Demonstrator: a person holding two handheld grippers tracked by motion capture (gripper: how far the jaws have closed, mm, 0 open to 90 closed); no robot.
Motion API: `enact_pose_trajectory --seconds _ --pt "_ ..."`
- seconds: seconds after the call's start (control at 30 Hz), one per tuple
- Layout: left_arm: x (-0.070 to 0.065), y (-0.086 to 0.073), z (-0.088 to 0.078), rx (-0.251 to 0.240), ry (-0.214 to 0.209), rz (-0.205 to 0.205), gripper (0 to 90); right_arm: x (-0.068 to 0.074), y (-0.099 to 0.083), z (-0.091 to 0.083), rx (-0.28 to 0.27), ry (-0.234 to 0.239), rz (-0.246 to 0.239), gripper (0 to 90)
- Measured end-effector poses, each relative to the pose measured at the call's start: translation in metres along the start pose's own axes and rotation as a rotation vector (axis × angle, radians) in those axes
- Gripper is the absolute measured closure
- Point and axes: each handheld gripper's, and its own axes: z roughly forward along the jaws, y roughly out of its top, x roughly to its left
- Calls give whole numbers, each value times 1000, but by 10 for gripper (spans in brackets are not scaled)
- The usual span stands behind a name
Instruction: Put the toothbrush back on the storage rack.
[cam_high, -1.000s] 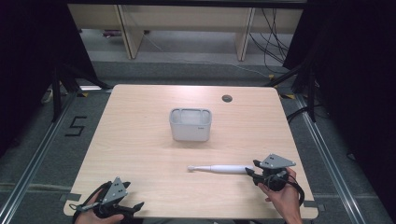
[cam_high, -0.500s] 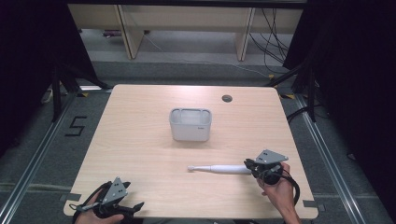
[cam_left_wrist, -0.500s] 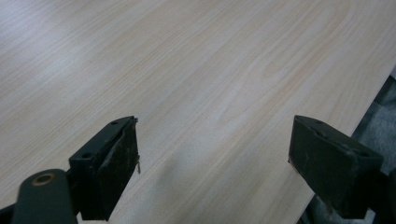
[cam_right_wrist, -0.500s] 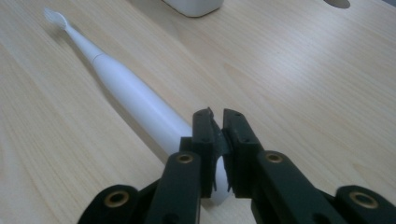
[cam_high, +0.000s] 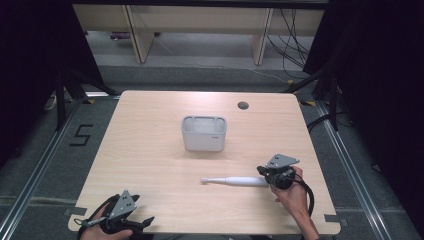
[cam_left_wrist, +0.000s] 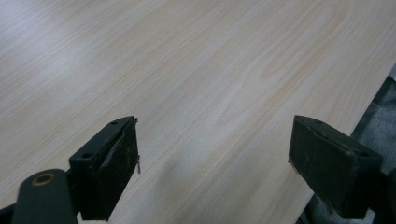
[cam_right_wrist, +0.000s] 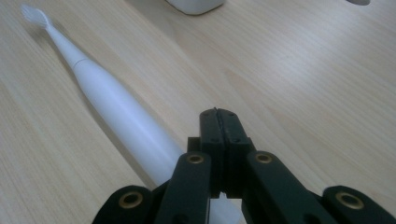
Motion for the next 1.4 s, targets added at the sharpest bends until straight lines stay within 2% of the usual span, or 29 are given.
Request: enact_pose_trajectory --seconds 0.07,0.1,0.13,0.17,0.2,0.23,0.47,0.57,0.6,0.77,1.07,1.13,1.23,1.27,1.3,1.4 --pt "0 0 0 0 3 5 155 -1 0 2 16 -1 13 900" --pt "0 0 0 -5 -1 10 155 -2 1 3 21 7 0 900" --pt "0 0 0 -4 -3 6 155 -3 0 5 12 9 1 900" --pt "0 0 0 -3 -2 5 155 -2 0 4 26 7 17 900" --pt "0 0 0 1 1 1 155 -4 0 5 27 11 7 900" --pt "1 0 0 5 2 5 155 -2 0 5 34 14 20 900" --pt "0 0 0 -3 -6 9 155 -3 -1 6 40 22 13 900" --pt "0 0 0 1 -1 4 155 0 -2 8 54 22 27 900" --pt "0 0 0 1 -1 8 155 -2 -2 8 53 21 13 900" --pt "0 0 0 0 0 3 155 -1 -3 10 74 32 15 900" --pt "0 0 0 -4 -7 0 155 1 -4 10 87 43 18 900" --pt "0 0 0 0 -1 3 155 1 -4 10 72 39 2 900" --pt "-1 0 0 -3 -4 -1 155 3 -5 9 84 45 22 900" --pt "0 0 0 -5 -8 -3 155 4 -6 10 68 40 12 900" --pt "0 0 0 -4 -3 3 155 5 -6 8 87 46 20 900" --pt "-1 0 -1 -6 -4 -1 155 6 -7 7 93 57 22 900"
